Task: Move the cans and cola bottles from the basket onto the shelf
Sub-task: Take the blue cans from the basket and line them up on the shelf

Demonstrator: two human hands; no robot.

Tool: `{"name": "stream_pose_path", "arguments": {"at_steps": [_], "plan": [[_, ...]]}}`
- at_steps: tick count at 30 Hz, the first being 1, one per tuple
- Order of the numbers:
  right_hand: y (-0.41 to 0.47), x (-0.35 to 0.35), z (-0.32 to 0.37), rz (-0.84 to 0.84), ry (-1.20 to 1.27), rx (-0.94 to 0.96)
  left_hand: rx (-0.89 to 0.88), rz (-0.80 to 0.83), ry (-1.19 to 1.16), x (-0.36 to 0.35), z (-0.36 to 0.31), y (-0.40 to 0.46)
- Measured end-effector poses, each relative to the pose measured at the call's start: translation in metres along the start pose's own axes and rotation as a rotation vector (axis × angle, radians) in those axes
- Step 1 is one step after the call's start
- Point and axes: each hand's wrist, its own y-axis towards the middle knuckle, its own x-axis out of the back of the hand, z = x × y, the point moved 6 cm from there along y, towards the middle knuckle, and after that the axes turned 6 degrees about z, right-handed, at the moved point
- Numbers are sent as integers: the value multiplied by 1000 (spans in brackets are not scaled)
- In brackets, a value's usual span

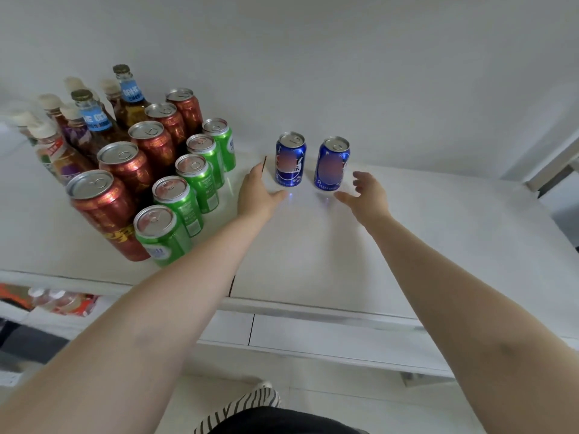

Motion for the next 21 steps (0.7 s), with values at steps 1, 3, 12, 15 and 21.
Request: {"name": "stream_pose_path", "arguments": {"at_steps": [1,3,12,15,21], "plan": [[-11,0,3,9,-44,33,-15,-1,44,6,-2,-13],[-35,-2,10,48,-147,118,-73,-13,163,18,-8,-44],[-177,-54,48,297,-376,498,-97,-104,374,60,2,-241],[-232,-90,55,407,-378,600,38,-160,365,81,40,-311],[-341,-171,62,634,-491,740,302,-275,395,135,116,-441]]}}
